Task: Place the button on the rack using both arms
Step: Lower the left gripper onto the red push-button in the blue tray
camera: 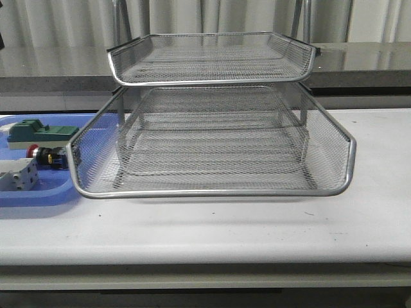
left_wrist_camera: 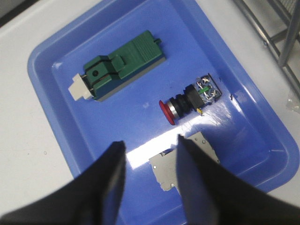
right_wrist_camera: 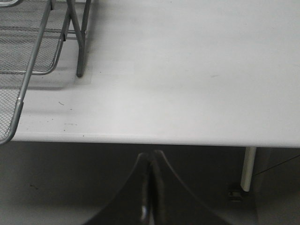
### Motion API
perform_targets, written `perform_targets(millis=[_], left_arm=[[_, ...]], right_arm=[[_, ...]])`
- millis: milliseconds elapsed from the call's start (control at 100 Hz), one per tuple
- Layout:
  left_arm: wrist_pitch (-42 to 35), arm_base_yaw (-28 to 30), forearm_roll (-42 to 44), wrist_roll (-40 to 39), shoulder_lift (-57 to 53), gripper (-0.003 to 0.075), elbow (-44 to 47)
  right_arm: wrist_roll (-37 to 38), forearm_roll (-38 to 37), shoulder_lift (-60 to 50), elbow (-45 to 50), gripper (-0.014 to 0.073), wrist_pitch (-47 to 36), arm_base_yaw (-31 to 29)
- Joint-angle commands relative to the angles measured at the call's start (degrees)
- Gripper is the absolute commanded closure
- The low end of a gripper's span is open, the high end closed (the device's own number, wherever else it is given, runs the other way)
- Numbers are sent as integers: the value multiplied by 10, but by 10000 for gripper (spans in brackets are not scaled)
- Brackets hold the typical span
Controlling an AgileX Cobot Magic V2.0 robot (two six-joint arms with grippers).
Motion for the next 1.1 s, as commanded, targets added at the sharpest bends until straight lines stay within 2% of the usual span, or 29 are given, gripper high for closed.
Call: perform_targets(millis=[0, 40, 90, 490, 560, 750, 820, 920, 1090], left_arm=[[-18, -1, -11, 7, -15, 174, -21], [-19, -1, -11, 7, -11, 120, -21], [-24, -1, -11, 7, -8, 93, -21], [-56, -1, -33, 8, -1, 103, -21], [-56, -2, -42, 53, 3, 103, -21], [-48, -10, -83, 241, 30, 103, -21], [-48, -17, -85, 283, 45, 103, -23], [-62, -24, -85, 317, 73, 103, -30], [-67, -26, -85, 317, 123, 103, -50]], right_arm=[[-2, -7, 0, -21, 662, -30, -1], [-2, -7, 0, -21, 662, -30, -1], [-2, -7, 0, -21, 662, -30, -1], [-2, -7, 0, -21, 662, -30, -1], [-2, -7, 0, -21, 662, -30, -1], [-2, -7, 0, -21, 662, -30, -1], [-2, -7, 0, -21, 662, -30, -1], [-2, -7, 0, -21, 662, -30, -1], [-2, -7, 0, -21, 662, -30, -1]])
